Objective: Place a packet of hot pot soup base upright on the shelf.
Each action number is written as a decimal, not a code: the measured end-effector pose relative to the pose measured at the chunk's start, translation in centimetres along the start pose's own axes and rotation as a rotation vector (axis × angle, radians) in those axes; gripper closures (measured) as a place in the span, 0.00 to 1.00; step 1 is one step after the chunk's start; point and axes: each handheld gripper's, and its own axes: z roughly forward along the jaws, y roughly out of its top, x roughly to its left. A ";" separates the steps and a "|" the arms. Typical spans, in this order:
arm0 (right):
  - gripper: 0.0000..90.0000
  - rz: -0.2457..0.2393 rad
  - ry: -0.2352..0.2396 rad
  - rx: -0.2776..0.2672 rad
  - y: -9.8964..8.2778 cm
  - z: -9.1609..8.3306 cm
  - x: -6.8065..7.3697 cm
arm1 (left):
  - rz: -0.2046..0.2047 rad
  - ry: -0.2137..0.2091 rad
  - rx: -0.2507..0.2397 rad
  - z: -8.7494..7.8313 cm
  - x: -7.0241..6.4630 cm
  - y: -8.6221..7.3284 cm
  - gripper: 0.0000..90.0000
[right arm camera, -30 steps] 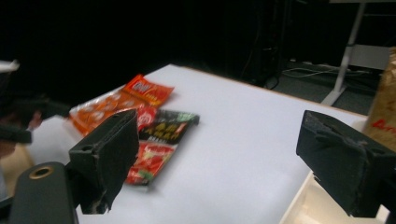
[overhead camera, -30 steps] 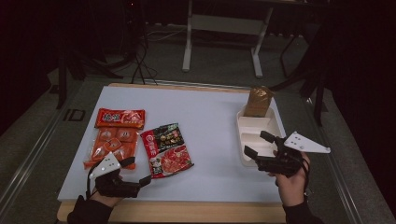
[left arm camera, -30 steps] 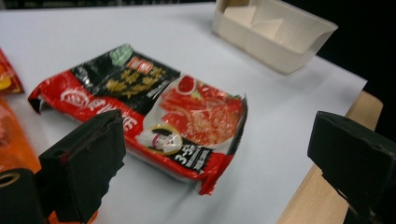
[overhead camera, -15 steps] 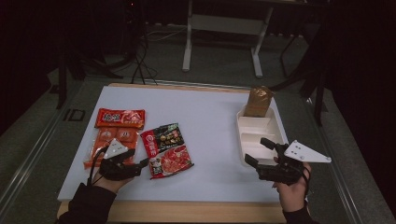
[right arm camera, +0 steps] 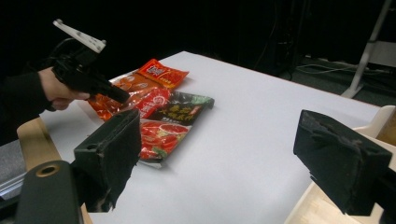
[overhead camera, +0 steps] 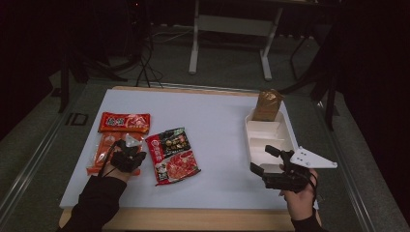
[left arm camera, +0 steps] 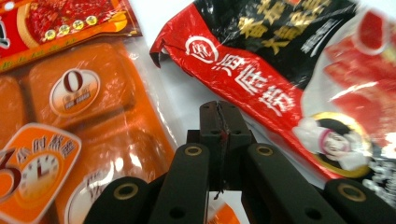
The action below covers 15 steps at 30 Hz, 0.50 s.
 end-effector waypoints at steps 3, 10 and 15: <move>0.17 0.008 0.008 0.005 -0.1 0.1 0.0 | 0.002 0.003 0.036 1.0 0.2 0.3 1.00; 0.17 0.002 0.019 0.006 0.0 0.2 0.3 | 0.023 -0.005 0.083 2.6 0.0 0.8 1.00; 0.17 0.014 0.020 0.008 -0.1 0.2 0.1 | 0.043 -0.015 0.104 3.2 -0.5 1.2 1.00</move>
